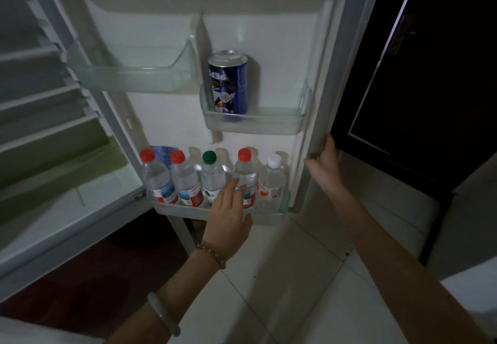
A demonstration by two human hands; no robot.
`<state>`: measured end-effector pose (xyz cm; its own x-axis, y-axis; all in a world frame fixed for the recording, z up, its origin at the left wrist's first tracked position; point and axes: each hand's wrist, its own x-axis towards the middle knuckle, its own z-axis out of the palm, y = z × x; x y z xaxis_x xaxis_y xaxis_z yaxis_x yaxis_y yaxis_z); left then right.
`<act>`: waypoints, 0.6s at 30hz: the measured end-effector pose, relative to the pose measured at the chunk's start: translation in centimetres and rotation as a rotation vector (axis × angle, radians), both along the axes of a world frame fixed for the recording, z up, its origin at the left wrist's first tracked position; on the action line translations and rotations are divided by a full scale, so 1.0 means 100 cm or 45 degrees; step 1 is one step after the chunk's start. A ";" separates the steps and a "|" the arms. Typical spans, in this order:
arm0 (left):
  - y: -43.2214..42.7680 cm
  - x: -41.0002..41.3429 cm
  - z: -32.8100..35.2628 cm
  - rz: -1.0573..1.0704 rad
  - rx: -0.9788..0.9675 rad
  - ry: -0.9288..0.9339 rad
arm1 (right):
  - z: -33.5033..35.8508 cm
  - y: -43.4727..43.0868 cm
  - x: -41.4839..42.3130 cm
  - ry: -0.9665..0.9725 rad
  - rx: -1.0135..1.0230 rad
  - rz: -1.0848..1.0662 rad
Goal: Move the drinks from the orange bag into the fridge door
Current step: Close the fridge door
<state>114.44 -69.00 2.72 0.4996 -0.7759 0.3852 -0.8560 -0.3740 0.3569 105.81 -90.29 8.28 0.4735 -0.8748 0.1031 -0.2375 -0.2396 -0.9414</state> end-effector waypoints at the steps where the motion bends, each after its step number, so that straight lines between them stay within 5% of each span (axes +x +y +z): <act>1: 0.003 -0.005 0.000 -0.012 0.009 0.000 | -0.004 0.005 -0.004 0.003 -0.011 0.000; 18: 0.149 -0.046 -0.006 -0.134 0.142 -0.176 | -0.009 0.178 -0.073 0.129 -0.152 -0.108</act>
